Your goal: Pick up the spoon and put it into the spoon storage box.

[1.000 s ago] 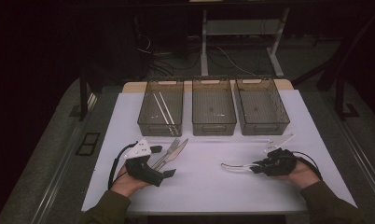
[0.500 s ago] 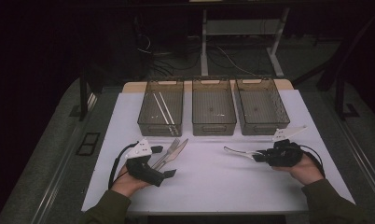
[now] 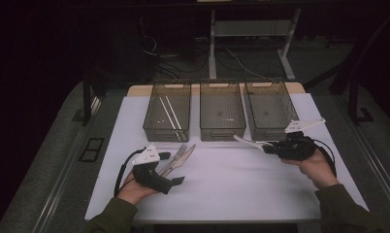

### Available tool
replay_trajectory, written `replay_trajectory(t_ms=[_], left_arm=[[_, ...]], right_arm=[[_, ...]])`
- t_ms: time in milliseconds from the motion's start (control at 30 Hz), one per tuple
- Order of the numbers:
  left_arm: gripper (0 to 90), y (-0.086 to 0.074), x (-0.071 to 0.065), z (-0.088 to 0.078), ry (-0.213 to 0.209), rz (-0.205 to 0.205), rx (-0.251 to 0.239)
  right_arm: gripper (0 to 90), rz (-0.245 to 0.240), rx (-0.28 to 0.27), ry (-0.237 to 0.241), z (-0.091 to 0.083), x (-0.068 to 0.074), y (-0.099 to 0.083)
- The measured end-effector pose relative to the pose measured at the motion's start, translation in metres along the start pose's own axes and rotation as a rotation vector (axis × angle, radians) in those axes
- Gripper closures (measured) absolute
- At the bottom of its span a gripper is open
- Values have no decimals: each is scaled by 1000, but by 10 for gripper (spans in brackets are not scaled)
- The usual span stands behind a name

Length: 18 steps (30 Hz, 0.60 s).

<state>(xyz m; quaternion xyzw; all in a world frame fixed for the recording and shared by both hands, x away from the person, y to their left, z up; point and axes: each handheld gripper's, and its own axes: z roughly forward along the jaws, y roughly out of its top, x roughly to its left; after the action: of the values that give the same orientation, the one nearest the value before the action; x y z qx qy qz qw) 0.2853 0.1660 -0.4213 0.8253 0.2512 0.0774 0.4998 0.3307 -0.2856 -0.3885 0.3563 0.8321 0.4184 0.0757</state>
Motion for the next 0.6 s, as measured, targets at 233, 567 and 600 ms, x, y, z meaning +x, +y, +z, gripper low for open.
replay_trajectory(t_ms=[233, 567, 600], left_arm=[[0, 0, 0, -1, -2, -2, -5], [0, 2, -1, 0, -10, 1, -17], [0, 2, -1, 0, -9, 1, -16]], right_arm=[[774, 2, -29, 7, 6, 0, 13], [774, -4, -43, 5, 19, -2, 32], [774, -8, -45, 4, 20, -1, 34]])
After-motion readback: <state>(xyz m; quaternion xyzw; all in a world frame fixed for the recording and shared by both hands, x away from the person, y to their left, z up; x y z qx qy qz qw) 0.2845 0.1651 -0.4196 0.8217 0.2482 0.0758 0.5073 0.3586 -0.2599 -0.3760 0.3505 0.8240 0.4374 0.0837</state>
